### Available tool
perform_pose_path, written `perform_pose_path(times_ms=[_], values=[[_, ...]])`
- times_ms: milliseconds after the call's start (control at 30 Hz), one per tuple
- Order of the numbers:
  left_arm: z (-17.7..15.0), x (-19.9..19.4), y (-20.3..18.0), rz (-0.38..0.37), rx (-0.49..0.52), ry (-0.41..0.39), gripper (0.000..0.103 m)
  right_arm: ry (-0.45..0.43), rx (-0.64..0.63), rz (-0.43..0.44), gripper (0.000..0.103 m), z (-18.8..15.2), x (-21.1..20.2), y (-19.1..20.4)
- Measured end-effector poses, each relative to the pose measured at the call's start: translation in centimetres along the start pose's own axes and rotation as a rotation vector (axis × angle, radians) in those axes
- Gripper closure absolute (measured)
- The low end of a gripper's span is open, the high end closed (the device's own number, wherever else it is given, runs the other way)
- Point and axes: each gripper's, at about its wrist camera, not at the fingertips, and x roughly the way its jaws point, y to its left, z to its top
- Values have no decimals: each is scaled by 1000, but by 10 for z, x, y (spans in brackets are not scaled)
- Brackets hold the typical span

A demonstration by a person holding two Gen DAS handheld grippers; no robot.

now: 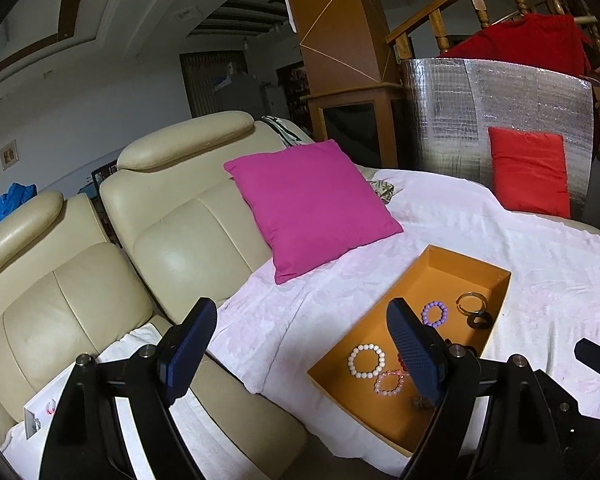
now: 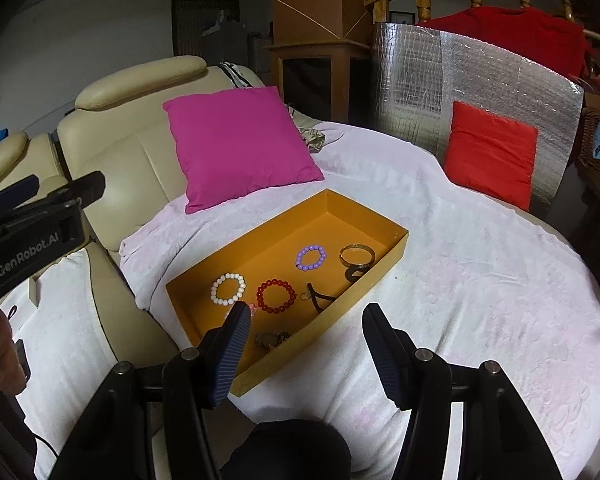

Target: Organize jewelry

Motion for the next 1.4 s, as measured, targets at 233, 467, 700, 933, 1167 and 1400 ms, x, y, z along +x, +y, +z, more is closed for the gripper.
perform_pose_path(times_ms=[233, 467, 700, 933, 1167, 1400], values=[[-1, 2, 3, 4, -1, 6, 16, -9, 3, 0, 41, 3, -1, 2], [-3, 6, 8, 6, -10, 20, 15, -14, 6, -2, 41, 5, -2, 3], [-5, 8, 12, 11, -14, 25, 15, -17, 16, -1, 41, 8, -1, 3], [-8, 12, 16, 17, -23, 30, 15, -19, 16, -5, 41, 12, 0, 8], [-9, 18, 21, 18, -29, 38, 15, -16, 12, -6, 41, 15, 6, 12], [-9, 21, 20, 22, -26, 40, 15, -16, 15, -4, 41, 17, 12, 12]])
